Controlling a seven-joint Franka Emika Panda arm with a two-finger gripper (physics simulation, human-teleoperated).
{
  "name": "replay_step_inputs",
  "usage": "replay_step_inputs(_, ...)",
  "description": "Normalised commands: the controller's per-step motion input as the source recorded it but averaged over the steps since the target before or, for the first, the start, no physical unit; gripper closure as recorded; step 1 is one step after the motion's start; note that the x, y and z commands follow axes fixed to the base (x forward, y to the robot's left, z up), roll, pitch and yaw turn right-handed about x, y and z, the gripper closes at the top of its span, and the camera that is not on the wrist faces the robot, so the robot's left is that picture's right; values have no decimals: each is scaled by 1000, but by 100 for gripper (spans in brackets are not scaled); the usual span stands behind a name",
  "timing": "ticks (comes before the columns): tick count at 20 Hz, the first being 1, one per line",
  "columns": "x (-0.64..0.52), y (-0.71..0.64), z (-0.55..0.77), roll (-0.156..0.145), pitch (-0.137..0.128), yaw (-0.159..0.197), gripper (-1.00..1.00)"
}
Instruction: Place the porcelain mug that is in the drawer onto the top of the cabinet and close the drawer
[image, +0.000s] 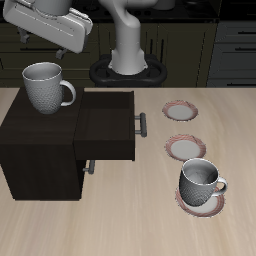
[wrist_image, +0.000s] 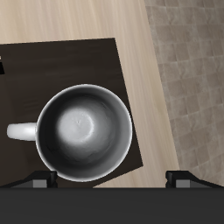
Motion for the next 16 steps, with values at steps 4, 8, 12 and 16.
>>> replay_step_inputs(4,-100,412,37,52,-14,25,-100)
replay_step_inputs(8,-63,815,-121,65,11,60,-100)
replay_step_inputs(12,-22,650,-37,71,-7,44,-100)
replay_step_inputs(16,83,594,-32,40,2,-2,-100)
